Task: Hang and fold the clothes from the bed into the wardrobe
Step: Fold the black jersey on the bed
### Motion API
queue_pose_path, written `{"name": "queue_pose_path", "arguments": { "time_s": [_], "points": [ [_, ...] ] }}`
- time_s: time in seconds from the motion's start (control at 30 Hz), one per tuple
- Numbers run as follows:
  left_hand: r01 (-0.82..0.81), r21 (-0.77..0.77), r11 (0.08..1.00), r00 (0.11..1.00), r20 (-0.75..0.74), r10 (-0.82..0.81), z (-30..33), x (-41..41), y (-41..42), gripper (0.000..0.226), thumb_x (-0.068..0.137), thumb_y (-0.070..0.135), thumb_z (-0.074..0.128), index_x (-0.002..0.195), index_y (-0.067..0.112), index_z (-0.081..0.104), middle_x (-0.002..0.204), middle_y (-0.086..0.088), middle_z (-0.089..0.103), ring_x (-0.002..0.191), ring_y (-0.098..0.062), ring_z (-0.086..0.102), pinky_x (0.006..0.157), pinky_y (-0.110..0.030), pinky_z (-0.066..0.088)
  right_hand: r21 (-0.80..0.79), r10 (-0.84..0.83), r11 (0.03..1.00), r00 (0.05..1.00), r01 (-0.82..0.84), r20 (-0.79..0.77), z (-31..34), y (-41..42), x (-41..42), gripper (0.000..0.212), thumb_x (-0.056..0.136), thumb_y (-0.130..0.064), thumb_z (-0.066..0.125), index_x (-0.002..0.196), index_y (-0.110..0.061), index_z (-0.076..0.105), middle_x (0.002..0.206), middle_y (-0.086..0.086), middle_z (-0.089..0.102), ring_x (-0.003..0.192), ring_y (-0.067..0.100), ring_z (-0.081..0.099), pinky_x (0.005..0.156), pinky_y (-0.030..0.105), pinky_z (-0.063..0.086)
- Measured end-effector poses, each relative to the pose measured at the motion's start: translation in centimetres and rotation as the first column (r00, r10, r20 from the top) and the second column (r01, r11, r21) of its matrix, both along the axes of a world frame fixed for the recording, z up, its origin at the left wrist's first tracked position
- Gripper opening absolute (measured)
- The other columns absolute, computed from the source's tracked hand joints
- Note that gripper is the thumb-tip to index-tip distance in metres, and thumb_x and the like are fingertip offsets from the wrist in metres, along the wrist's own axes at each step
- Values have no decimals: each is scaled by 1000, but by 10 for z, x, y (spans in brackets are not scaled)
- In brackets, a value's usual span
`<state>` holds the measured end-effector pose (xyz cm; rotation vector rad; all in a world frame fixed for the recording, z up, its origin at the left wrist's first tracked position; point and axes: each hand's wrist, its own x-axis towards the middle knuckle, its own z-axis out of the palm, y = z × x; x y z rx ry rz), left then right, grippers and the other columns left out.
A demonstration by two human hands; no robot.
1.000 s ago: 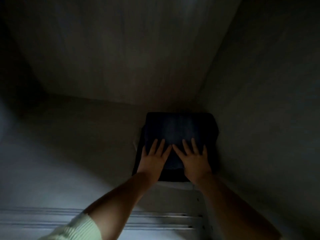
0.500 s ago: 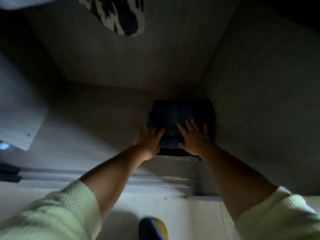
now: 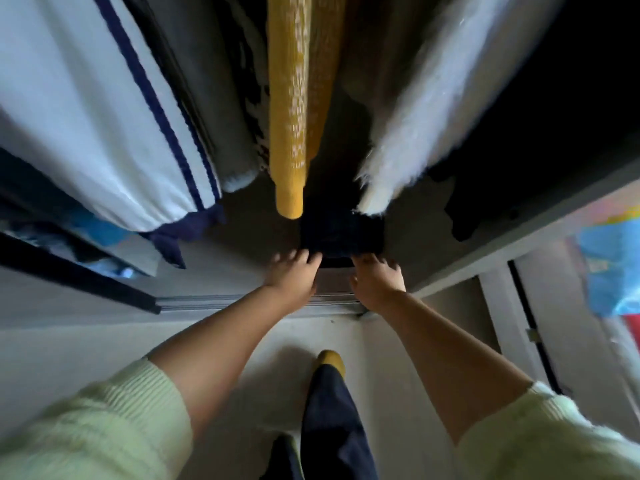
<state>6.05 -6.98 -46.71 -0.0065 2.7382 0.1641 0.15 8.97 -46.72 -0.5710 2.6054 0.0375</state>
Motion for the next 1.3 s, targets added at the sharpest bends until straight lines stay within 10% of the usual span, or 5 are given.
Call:
{"name": "queue_pose_path", "arguments": {
  "time_s": [0.27,0.9,1.3],
  "points": [
    [80,-41,996,993,-79,-83,142,45,9,40,96,40,42,129,17,44,124,-7,52,117,-28,50,88,-41,42,2,-95,995,986,96,135,124,11,47,35,97,-36,42,125,-17,52,121,6,59,108,27,58,76,32,42],
    [618,28,786,785,-76,-614,252,-2,360,36,96,41,40,112,14,57,119,-9,59,109,-29,56,82,-36,45,30,-584,812,812,583,18,237,384,107,36,94,-26,42,123,-9,57,126,9,58,115,30,56,89,37,46],
    [904,58,424,428,-125,-895,256,39,703,40,99,41,37,119,11,54,116,-8,60,102,-29,58,80,-40,50,52,-920,392,393,919,-9,251,705,231,30,95,-18,40,114,-7,60,115,11,62,93,28,58,74,30,45]
  ]
}}
